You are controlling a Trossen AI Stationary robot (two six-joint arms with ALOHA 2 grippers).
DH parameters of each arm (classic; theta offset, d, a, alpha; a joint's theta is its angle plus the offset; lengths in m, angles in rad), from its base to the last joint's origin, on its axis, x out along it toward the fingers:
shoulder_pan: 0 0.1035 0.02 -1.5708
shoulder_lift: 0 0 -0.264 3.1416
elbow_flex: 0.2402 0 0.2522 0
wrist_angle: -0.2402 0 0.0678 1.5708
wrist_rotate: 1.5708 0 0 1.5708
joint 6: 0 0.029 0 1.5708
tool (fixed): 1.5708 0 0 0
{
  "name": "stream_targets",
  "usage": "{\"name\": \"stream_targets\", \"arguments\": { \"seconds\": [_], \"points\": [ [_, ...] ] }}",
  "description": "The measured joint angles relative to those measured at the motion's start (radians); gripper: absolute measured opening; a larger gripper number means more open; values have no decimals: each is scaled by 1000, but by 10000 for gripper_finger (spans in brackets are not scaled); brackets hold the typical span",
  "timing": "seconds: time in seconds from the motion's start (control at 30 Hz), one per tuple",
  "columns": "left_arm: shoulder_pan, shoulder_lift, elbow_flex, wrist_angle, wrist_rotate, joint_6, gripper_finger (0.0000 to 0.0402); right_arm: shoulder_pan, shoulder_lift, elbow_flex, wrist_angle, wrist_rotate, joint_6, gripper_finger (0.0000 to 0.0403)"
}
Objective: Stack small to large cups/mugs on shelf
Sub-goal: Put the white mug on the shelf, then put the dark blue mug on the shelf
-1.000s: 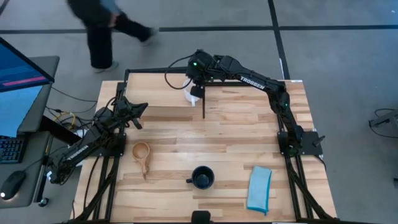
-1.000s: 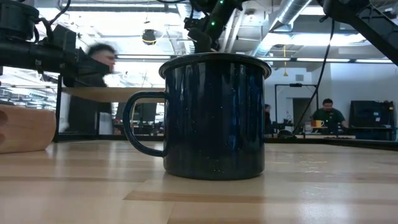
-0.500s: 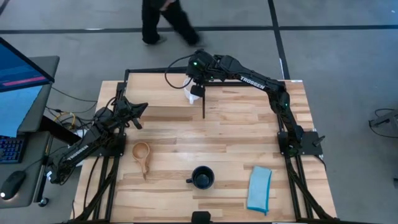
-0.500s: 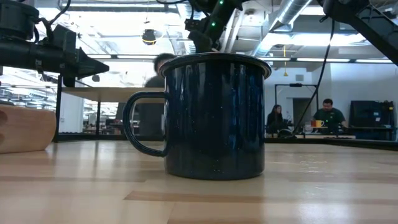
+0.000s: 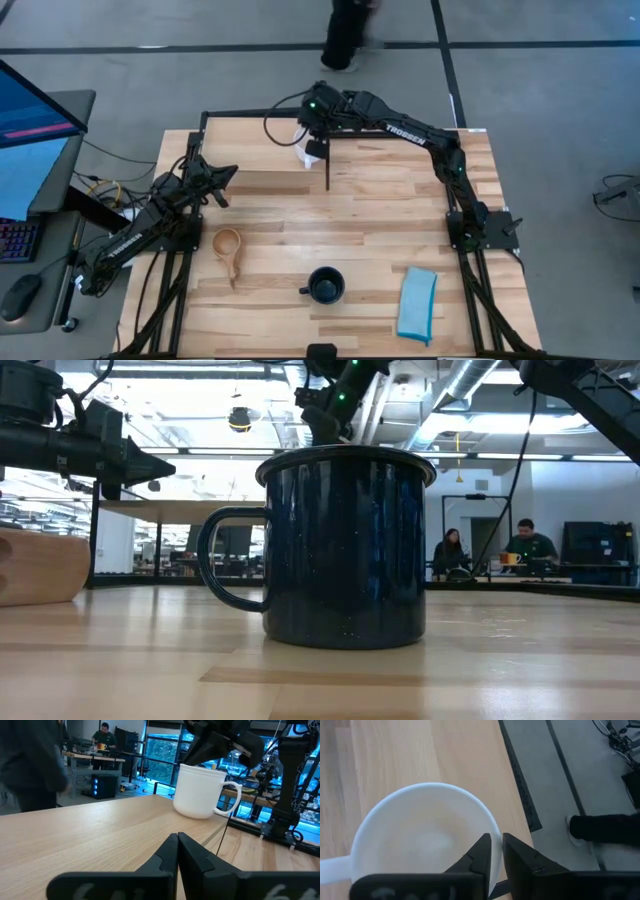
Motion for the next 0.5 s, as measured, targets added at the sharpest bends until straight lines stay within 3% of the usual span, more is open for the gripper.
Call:
{"name": "stream_targets", "arguments": {
  "seconds": [0.5],
  "points": [
    [0,0,0,0,0,1,0,6,-15,22,10,4,3,123]
  ]
}}
